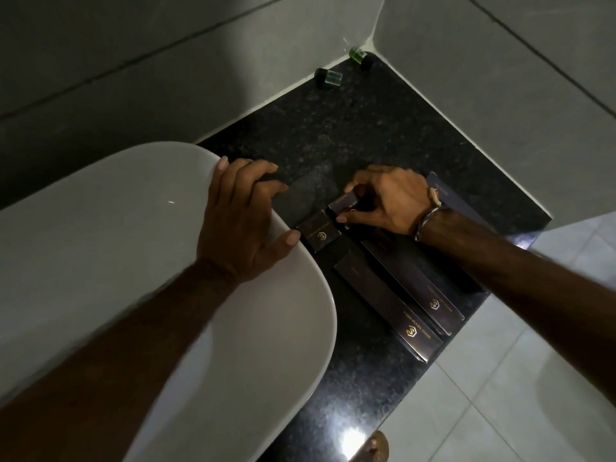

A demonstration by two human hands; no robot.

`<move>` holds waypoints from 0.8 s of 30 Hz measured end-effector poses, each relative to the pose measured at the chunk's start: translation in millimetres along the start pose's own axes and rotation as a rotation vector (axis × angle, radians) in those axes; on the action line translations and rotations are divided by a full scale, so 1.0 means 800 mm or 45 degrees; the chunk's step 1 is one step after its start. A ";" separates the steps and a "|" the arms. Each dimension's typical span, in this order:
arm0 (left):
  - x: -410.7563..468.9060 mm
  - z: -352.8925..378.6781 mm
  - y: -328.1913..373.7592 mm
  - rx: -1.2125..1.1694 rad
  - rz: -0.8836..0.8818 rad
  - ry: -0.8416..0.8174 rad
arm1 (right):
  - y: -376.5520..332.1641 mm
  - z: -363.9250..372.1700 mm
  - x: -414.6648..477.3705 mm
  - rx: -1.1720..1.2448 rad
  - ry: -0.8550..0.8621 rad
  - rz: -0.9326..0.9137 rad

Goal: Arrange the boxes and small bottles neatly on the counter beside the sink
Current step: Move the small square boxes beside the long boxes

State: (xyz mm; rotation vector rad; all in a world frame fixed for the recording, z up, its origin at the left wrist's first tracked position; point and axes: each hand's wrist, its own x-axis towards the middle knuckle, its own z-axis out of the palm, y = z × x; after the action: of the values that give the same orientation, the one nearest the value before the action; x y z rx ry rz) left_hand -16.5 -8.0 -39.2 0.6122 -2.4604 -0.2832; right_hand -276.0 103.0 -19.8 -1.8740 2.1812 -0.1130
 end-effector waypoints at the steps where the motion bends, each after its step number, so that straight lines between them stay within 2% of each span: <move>1: 0.000 0.000 0.000 -0.002 0.001 0.002 | 0.000 0.000 0.000 0.001 -0.001 0.006; 5: 0.000 0.001 -0.001 -0.008 0.003 0.013 | 0.002 -0.005 -0.001 -0.003 0.038 0.055; 9: -0.001 0.003 -0.002 -0.013 0.002 0.019 | 0.005 -0.015 0.009 0.069 0.255 0.167; 12: 0.000 0.002 -0.002 -0.032 -0.011 0.014 | 0.011 -0.021 0.042 0.103 0.321 0.228; 16: 0.000 0.002 -0.002 -0.046 -0.027 -0.019 | 0.026 -0.028 0.125 0.015 0.272 0.320; 20: 0.001 0.005 -0.003 -0.077 -0.026 -0.007 | 0.038 -0.048 0.215 -0.206 0.257 0.411; 24: -0.001 0.008 -0.005 -0.073 -0.008 0.014 | 0.037 -0.056 0.263 -0.503 0.113 0.317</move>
State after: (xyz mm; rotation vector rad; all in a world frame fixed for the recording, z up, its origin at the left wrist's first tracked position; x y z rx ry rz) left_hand -18.5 -11.2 -46.3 0.5962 -2.4316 -0.3506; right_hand -343.5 -103.2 -14.8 -1.7859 2.6314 0.3103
